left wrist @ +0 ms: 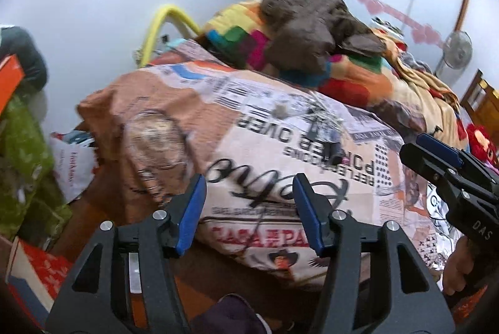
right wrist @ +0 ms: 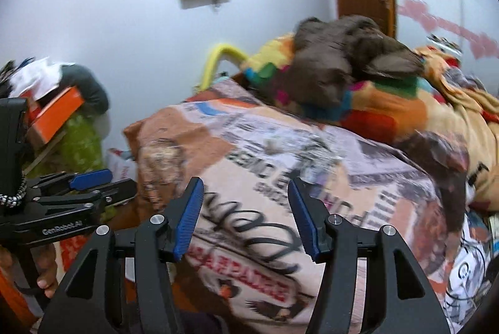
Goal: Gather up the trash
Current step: 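Move both tools back over the items on the duvet, then grasp the purple lip gloss with the left tool while the right tool grasps the pink charm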
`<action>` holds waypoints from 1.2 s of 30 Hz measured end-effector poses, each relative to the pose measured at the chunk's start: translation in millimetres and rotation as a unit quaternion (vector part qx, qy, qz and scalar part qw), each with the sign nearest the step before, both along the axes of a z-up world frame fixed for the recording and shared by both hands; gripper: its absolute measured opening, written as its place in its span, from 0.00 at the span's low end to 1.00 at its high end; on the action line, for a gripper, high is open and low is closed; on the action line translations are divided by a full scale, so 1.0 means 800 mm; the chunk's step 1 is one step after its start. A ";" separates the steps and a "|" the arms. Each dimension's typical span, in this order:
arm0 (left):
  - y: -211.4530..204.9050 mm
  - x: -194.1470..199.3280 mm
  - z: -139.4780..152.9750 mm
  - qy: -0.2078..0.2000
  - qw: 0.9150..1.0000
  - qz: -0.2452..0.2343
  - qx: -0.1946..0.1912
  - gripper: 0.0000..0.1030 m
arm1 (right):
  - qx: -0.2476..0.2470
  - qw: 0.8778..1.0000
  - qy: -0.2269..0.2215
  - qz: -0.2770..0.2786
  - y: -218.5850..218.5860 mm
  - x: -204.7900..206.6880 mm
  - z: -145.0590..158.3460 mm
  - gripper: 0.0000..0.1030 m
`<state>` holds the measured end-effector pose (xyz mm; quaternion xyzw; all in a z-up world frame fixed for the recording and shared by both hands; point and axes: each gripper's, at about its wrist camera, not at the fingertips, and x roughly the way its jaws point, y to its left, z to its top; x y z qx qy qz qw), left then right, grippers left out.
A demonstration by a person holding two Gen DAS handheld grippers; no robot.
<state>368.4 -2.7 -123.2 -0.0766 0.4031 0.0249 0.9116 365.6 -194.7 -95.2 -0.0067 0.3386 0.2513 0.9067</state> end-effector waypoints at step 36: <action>-0.083 0.174 -0.172 0.099 0.990 -0.094 -0.035 0.55 | -0.113 0.988 0.102 -0.033 -0.022 0.147 -0.189 0.29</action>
